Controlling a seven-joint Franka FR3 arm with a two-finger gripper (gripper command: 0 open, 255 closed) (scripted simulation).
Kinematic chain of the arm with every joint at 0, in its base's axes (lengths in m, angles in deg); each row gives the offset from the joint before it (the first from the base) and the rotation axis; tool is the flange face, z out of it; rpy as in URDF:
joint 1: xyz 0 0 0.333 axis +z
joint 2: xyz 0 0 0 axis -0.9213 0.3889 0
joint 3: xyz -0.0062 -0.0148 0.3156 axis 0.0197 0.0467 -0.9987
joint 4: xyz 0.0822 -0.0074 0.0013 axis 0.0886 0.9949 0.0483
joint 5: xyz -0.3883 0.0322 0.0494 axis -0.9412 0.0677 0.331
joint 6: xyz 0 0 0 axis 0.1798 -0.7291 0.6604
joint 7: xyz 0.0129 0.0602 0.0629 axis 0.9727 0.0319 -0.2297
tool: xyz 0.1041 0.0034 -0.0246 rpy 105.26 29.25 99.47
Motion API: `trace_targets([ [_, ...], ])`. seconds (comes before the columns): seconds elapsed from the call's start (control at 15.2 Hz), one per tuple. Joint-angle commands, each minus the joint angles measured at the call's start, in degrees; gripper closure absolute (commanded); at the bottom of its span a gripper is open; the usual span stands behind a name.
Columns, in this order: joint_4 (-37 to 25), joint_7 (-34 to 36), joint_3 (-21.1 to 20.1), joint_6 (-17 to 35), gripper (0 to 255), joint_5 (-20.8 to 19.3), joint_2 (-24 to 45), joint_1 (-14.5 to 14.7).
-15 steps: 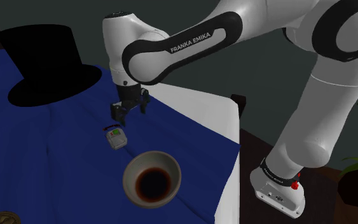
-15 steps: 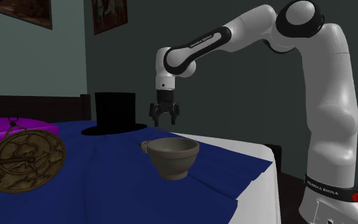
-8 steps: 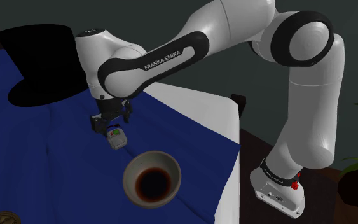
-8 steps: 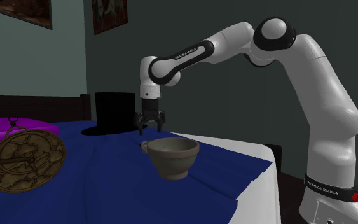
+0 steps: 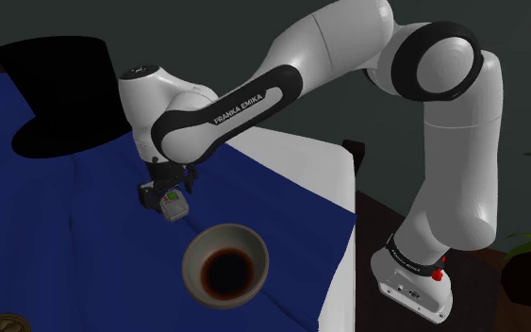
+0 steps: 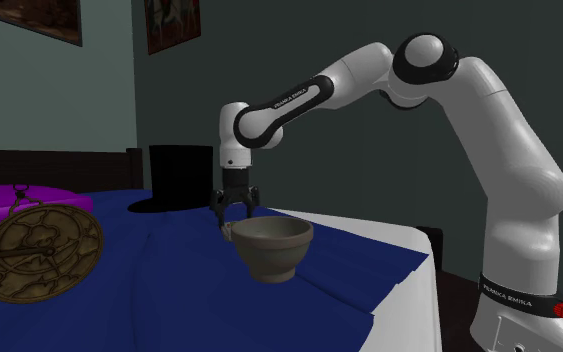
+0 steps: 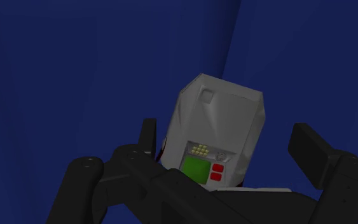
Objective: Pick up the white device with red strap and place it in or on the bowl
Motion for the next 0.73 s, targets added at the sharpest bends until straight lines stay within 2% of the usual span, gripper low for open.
trace_targets([
  [0.0,0.0,0.0,0.1,0.2,0,-0.1,0.2,0.0],
  [0.33,0.0,0.0,0.1,0.2,0,-0.1,0.1,0.0],
  [0.4,0.0,0.0,0.1,0.2,255,-0.1,0.1,0.0],
  [0.66,0.0,0.0,0.1,0.2,255,-0.1,0.1,0.0],
])
